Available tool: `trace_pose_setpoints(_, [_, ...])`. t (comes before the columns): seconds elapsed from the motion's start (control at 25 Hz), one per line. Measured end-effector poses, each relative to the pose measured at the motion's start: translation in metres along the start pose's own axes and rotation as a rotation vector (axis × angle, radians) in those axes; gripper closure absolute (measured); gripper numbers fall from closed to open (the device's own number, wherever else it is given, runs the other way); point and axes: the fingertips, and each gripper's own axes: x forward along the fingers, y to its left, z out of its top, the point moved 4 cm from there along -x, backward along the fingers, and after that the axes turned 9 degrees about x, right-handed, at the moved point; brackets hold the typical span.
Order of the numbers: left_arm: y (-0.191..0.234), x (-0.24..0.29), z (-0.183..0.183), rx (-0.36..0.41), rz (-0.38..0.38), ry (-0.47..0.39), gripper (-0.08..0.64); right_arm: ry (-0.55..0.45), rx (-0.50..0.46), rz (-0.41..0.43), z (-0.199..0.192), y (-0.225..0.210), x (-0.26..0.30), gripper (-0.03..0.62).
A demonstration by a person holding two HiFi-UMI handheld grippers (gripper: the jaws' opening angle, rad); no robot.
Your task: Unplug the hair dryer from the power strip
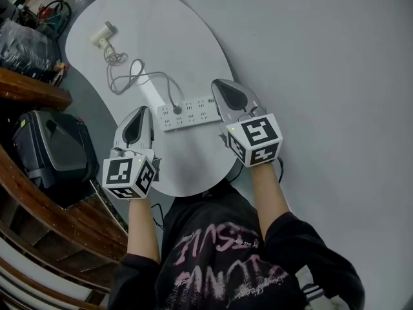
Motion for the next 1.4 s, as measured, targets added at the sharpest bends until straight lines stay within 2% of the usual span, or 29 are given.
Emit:
trace_pose_setpoints(0.64, [0.012,0.008,-0.014,-0.026,-0.014,0.015,0.560,0.029,0.004,-0.032,-0.010,0.000,0.006,0.578])
trace_pose_setpoints(1.4, [0.007,0.031,-0.063,-0.036,-0.076,0.119,0.560,0.125,0.044,-0.067,-0.054,-0.002,0.015,0.578])
